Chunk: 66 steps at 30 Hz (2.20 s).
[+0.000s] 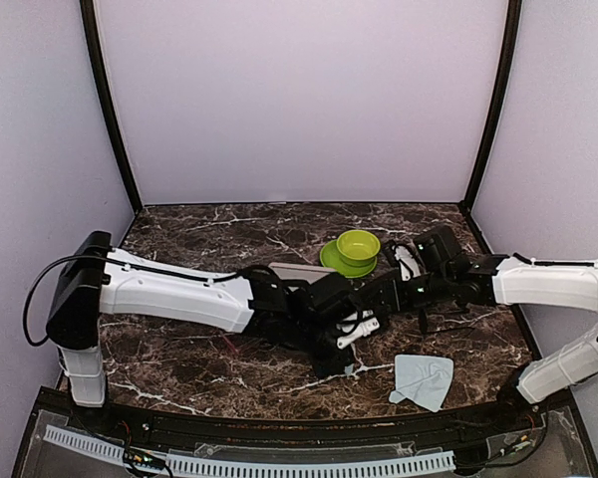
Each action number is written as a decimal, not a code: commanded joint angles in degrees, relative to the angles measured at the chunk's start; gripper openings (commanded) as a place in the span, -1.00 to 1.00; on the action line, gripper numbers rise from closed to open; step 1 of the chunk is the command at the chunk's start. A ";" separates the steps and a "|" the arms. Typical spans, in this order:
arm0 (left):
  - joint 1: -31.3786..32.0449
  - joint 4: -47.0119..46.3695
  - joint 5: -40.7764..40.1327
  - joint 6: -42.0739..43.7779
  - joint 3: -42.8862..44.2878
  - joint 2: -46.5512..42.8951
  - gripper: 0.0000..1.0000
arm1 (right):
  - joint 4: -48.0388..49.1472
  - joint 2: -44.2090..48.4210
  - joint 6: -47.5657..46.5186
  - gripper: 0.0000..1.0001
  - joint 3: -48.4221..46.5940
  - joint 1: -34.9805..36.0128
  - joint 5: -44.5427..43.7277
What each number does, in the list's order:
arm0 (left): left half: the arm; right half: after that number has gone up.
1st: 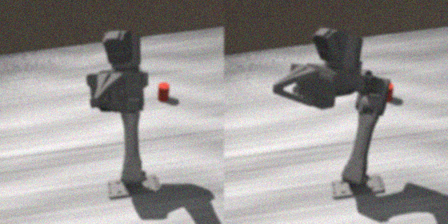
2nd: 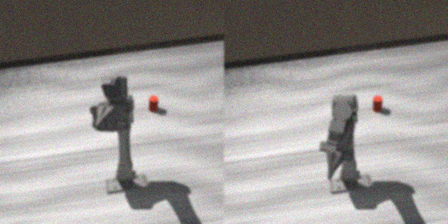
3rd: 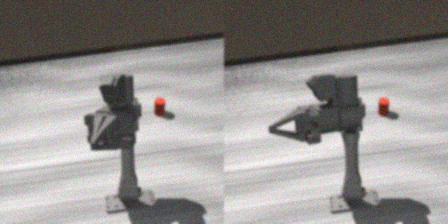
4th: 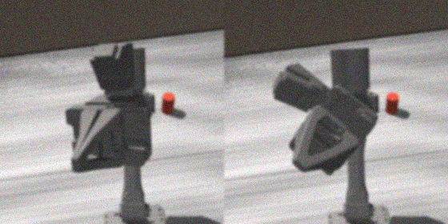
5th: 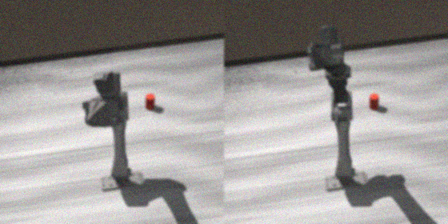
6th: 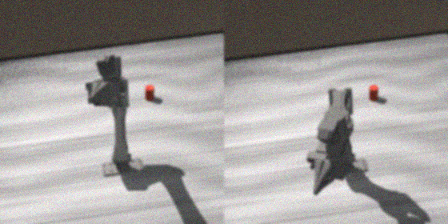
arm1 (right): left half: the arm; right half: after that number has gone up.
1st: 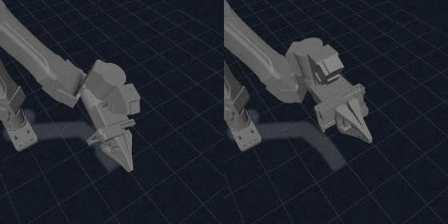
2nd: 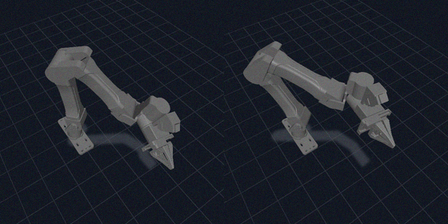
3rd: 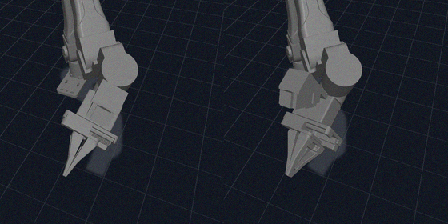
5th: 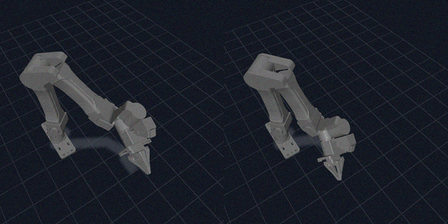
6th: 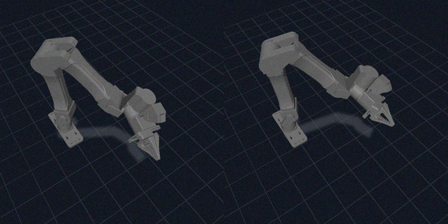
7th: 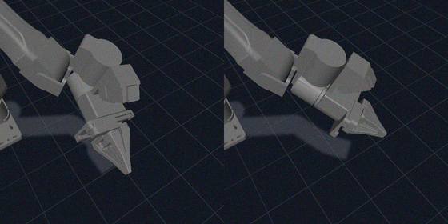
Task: Organize the sunglasses
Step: Pick up the corner of the glasses cleaning cloth from the center of the board.
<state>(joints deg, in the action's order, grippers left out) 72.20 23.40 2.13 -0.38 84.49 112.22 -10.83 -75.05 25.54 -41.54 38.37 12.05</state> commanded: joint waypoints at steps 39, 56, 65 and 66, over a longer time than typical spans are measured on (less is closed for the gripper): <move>-13.76 -4.11 9.54 -6.10 2.47 6.94 -0.07 | 7.85 -3.41 2.74 -0.07 7.30 -0.31 2.31; -12.65 -4.23 8.09 -2.06 3.23 10.78 -0.20 | 9.25 -5.45 2.76 -0.07 7.54 -0.34 2.89; -10.74 -3.56 4.42 -0.85 4.41 12.37 -0.28 | 9.69 -5.38 2.98 -0.07 8.02 -0.40 2.98; -10.50 -3.35 4.38 -0.85 4.40 12.52 -0.31 | 9.75 -5.37 2.94 -0.08 8.08 -0.40 2.96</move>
<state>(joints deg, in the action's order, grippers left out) 60.53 17.96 7.94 -2.37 87.88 123.92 -2.87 -80.20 28.16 -34.24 37.93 14.63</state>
